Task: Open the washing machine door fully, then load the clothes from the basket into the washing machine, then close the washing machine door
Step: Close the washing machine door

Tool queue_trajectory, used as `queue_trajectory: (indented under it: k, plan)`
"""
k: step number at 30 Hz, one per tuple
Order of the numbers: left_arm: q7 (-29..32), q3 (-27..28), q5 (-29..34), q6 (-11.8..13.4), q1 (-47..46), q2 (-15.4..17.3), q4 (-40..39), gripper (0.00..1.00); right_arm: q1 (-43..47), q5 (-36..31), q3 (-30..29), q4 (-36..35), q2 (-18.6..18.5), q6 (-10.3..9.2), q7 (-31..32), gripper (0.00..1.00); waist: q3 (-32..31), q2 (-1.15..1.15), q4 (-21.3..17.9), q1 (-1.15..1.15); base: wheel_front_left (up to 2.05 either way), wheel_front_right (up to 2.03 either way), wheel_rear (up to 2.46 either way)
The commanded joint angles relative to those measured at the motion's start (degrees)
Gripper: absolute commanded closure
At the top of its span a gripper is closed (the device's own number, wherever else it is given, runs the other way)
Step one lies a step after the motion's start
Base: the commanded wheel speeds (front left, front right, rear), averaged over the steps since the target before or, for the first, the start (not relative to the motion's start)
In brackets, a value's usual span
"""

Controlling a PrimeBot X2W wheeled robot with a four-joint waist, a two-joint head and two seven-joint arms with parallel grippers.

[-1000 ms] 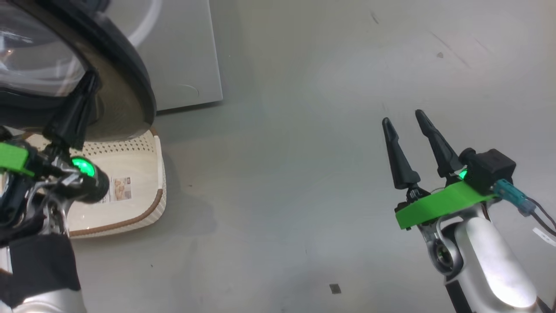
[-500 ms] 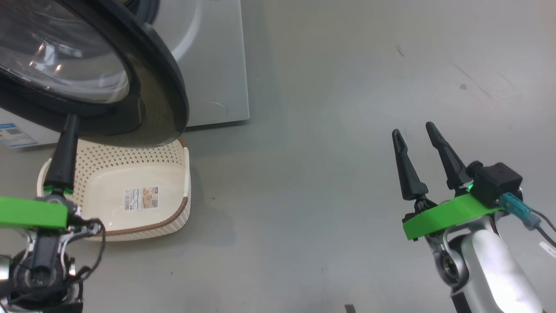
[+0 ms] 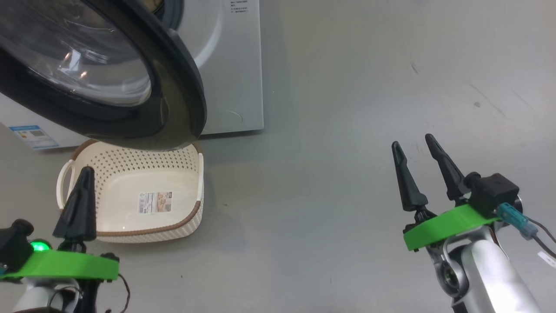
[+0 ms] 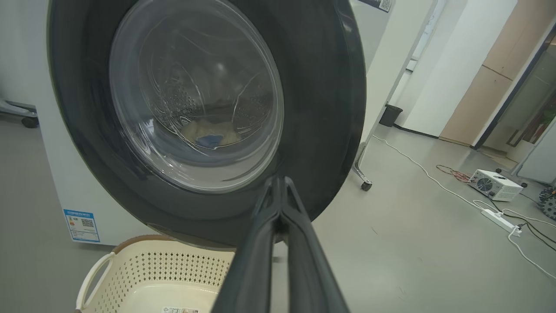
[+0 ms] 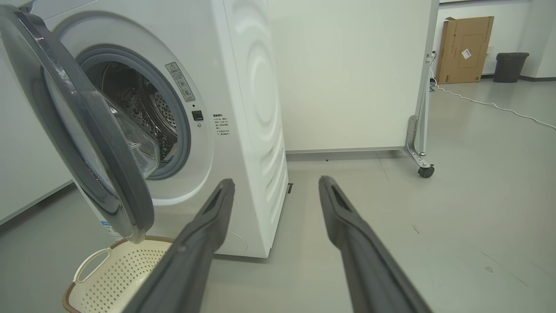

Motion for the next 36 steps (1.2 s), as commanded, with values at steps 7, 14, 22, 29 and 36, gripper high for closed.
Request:
queue_trajectory:
  k: [7, 14, 22, 29, 36]
  plan:
    - [-0.59, 9.86, 11.72, -0.38, 0.46, -7.10, -2.56, 1.00, -0.52, -0.24, 1.14, -1.54, 0.24, 0.00, -0.38, 0.00, -0.39, 0.00, 0.13, 0.00, 0.00, 0.00, 0.00]
    - [-0.59, 9.65, 14.50, -0.38, 1.55, -8.37, -2.70, 0.00, -0.38, 0.20, 1.21, -1.32, 0.24, 0.00, -0.38, 0.00, -0.26, 0.00, 0.25, 0.00, 0.00, 0.00, 0.00]
    - [-0.60, 9.57, 15.95, -0.38, 0.82, -8.85, -1.62, 0.00, -0.56, 0.50, 0.97, -1.43, 0.24, 0.00, -0.38, 0.00, 0.31, 0.00, 0.45, 0.00, 0.00, 0.00, 0.00]
    - [-0.60, 9.92, 16.05, -0.38, 0.72, -9.42, -1.22, 0.00, -0.61, 0.40, 0.76, -1.37, 0.24, 0.00, -0.38, 0.00, 0.11, 0.00, 0.50, 0.00, 0.00, 0.00, 0.00]
    - [-0.60, 9.80, 16.10, -0.38, 0.88, -9.72, -1.07, 0.00, -0.55, 0.54, 0.82, -1.23, 0.24, 0.00, -0.38, 0.00, -0.21, 0.00, 0.60, 0.00, 0.00, 0.00, 0.00]
